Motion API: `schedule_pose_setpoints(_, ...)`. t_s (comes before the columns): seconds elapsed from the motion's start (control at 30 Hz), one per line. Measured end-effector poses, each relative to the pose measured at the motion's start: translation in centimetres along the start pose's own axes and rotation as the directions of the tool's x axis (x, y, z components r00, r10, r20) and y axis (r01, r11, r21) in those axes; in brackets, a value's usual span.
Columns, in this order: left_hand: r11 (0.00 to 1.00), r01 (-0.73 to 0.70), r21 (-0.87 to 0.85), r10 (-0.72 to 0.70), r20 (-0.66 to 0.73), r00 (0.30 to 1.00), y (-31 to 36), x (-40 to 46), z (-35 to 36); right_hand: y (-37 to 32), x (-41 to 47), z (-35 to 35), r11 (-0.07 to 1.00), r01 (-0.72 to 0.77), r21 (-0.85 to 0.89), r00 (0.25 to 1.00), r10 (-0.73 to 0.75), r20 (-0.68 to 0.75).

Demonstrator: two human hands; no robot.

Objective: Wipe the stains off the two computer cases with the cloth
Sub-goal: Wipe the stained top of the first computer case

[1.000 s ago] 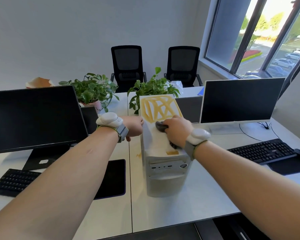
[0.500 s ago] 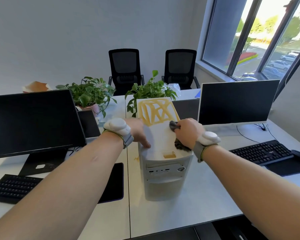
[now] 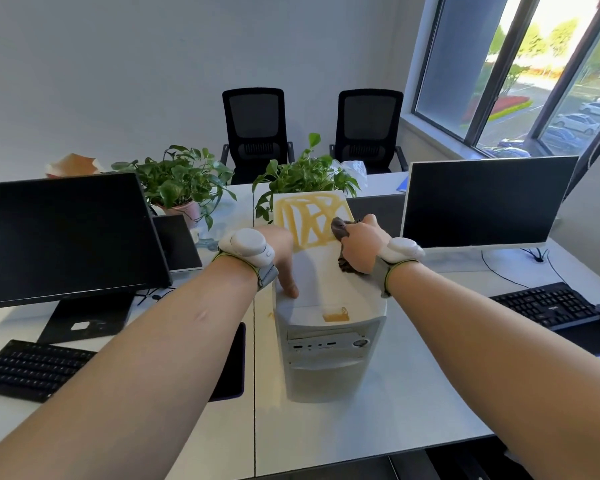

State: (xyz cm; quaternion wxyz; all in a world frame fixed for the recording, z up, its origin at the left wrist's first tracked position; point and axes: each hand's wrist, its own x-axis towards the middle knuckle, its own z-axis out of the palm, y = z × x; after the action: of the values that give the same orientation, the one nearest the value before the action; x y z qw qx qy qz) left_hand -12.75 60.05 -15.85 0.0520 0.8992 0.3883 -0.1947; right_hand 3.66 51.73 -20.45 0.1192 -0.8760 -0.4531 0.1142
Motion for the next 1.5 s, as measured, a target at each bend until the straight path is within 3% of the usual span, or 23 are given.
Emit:
schedule_pose_setpoints(0.1,1.0,-0.001,0.003,0.001,-0.009,1.0,0.0,0.4,0.0,-0.4,-0.7,-1.1,0.995,-0.067,-0.07,0.994,0.073,0.082)
schedule_pose_setpoints(0.23,1.0,-0.007,0.022,0.008,-0.043,0.999,-0.2,0.9,0.1,-0.7,-3.2,-1.7,0.947,0.035,-0.319,0.984,0.023,0.177)
schedule_pose_setpoints(0.3,1.0,-0.021,0.018,0.022,-0.057,0.998,-0.2,1.0,0.1,-0.3,-4.2,-0.9,0.91,0.137,-0.391,0.983,-0.076,0.168)
schedule_pose_setpoints(0.47,0.999,-0.04,-0.005,0.04,-0.075,0.996,-0.5,1.0,0.3,-0.8,-4.5,-1.5,0.911,0.167,-0.378,0.984,-0.13,0.12)
schedule_pose_setpoints(0.7,0.999,-0.04,-0.023,0.038,-0.068,0.997,-0.5,0.8,0.4,-2.6,1.1,-1.8,0.964,0.006,-0.266,0.998,0.013,0.068)
schedule_pose_setpoints(0.87,0.996,-0.047,-0.071,0.041,-0.083,0.996,-1.1,0.8,0.8,-2.9,0.7,-1.8,0.938,0.115,-0.326,0.981,-0.057,0.183)
schedule_pose_setpoints(1.03,0.996,-0.052,-0.073,0.045,-0.092,0.995,-1.5,0.9,1.1,-2.1,-4.8,-1.2,0.896,0.247,-0.369,0.966,-0.196,0.172)
schedule_pose_setpoints(1.33,0.997,-0.032,-0.075,0.026,-0.077,0.997,-1.2,0.3,1.0,-3.2,-0.1,-1.2,0.967,0.039,-0.251,0.999,-0.03,0.04)
schedule_pose_setpoints(1.5,0.994,-0.028,-0.102,0.019,-0.09,0.996,-1.4,0.4,1.2,-3.3,-0.5,-0.9,0.922,0.159,-0.353,0.985,-0.124,0.118)
